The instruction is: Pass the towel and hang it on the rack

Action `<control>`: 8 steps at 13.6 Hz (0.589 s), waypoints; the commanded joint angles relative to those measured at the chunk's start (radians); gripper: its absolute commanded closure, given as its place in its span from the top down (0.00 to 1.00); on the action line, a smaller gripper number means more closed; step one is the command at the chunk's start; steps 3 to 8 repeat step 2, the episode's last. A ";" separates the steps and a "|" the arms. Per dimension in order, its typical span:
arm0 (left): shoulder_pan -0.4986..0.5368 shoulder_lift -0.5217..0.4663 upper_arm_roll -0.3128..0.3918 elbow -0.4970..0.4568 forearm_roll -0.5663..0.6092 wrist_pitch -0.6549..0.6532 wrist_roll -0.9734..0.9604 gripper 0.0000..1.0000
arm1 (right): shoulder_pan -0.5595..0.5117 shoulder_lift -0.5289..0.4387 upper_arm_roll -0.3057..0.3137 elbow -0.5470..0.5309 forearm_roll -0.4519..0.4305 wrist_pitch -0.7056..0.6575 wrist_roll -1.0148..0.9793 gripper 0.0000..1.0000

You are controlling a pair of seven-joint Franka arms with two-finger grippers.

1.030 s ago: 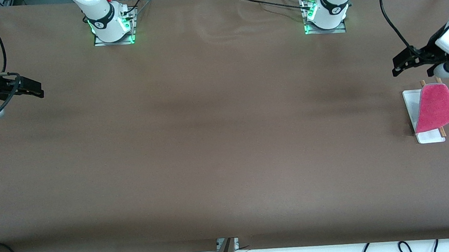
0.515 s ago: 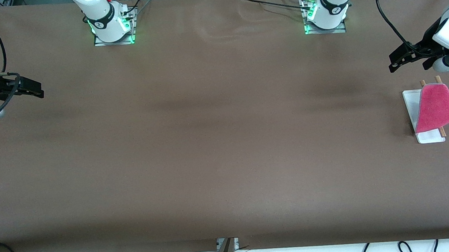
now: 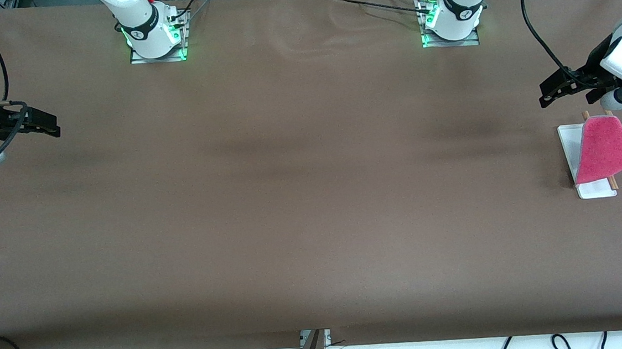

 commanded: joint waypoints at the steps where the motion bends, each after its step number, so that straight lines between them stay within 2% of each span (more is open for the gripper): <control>1: -0.016 0.012 0.002 0.035 0.031 -0.029 -0.015 1.00 | 0.000 -0.008 0.002 -0.006 -0.003 0.009 -0.013 1.00; 8: -0.025 0.010 0.005 0.033 0.031 -0.029 -0.016 1.00 | 0.000 -0.010 0.002 -0.006 -0.003 0.009 -0.013 1.00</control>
